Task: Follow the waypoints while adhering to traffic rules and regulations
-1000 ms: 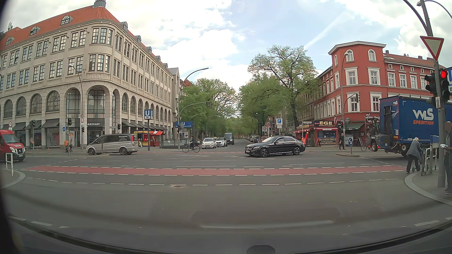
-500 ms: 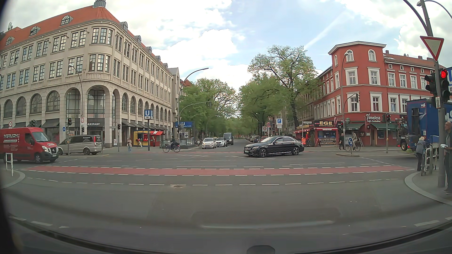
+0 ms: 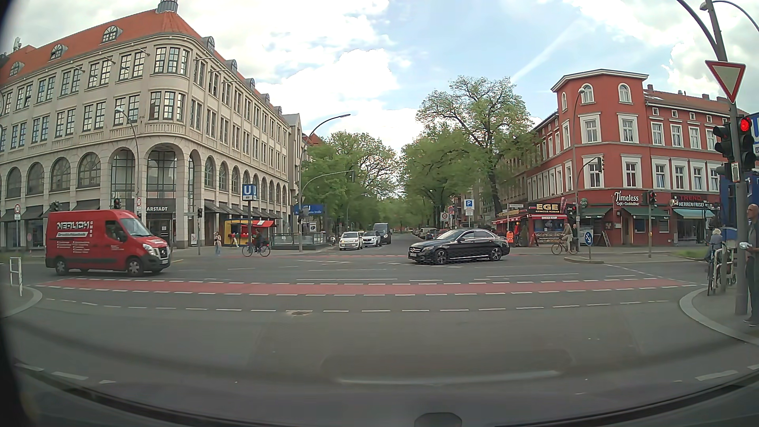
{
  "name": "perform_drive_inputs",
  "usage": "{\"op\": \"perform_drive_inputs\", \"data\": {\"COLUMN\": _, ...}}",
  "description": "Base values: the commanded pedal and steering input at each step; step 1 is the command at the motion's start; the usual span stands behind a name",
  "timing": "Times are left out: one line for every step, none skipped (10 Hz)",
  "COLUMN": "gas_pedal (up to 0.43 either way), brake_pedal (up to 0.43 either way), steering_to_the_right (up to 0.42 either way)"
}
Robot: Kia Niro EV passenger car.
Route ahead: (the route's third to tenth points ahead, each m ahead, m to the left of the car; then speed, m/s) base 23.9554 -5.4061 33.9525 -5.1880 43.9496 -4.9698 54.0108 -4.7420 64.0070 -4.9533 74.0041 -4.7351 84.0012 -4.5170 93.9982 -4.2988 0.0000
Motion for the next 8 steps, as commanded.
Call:
{"op": "perform_drive_inputs", "data": {"gas_pedal": 0.000, "brake_pedal": 0.409, "steering_to_the_right": -0.003}}
{"op": "perform_drive_inputs", "data": {"gas_pedal": 0.000, "brake_pedal": 0.409, "steering_to_the_right": -0.003}}
{"op": "perform_drive_inputs", "data": {"gas_pedal": 0.000, "brake_pedal": 0.409, "steering_to_the_right": -0.003}}
{"op": "perform_drive_inputs", "data": {"gas_pedal": 0.000, "brake_pedal": 0.409, "steering_to_the_right": -0.003}}
{"op": "perform_drive_inputs", "data": {"gas_pedal": 0.000, "brake_pedal": 0.409, "steering_to_the_right": -0.003}}
{"op": "perform_drive_inputs", "data": {"gas_pedal": 0.000, "brake_pedal": 0.409, "steering_to_the_right": -0.003}}
{"op": "perform_drive_inputs", "data": {"gas_pedal": 0.000, "brake_pedal": 0.409, "steering_to_the_right": -0.003}}
{"op": "perform_drive_inputs", "data": {"gas_pedal": 0.000, "brake_pedal": 0.409, "steering_to_the_right": -0.003}}
